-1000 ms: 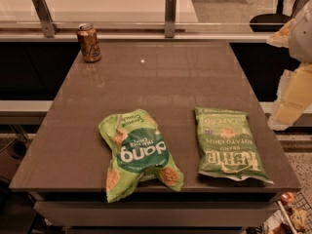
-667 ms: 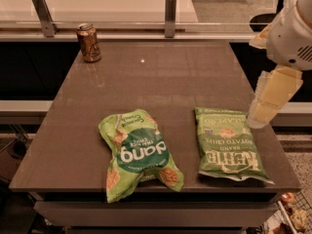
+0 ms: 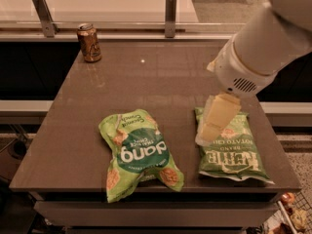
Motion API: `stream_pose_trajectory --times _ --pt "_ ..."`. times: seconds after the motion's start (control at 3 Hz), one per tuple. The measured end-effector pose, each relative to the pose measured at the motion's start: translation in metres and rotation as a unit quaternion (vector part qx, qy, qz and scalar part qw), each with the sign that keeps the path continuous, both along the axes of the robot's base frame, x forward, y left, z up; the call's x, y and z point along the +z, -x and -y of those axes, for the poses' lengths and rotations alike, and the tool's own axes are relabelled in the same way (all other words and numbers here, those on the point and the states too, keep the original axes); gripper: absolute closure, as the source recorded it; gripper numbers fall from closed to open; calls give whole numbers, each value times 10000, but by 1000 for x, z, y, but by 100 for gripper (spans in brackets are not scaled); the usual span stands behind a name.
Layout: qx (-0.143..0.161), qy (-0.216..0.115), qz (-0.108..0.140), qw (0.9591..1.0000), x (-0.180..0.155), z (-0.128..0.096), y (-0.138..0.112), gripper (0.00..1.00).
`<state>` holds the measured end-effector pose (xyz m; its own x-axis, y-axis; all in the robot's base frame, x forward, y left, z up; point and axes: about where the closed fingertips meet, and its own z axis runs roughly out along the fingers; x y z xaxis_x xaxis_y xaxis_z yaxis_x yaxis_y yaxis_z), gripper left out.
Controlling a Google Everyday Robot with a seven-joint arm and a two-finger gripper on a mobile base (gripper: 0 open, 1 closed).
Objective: Move green rice chip bag near orange can
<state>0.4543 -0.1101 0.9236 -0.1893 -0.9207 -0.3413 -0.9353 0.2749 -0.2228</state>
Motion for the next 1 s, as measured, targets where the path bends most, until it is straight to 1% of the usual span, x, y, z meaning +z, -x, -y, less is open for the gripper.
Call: stream_pose_trajectory --times 0.33,0.67,1.0 --pt "55 -225 -159 9996 -22 -40 11 0" --pt "150 -369 -289 9988 -37 -74 22 0" --pt "189 -502 -439 9976 -54 -97 33 0"
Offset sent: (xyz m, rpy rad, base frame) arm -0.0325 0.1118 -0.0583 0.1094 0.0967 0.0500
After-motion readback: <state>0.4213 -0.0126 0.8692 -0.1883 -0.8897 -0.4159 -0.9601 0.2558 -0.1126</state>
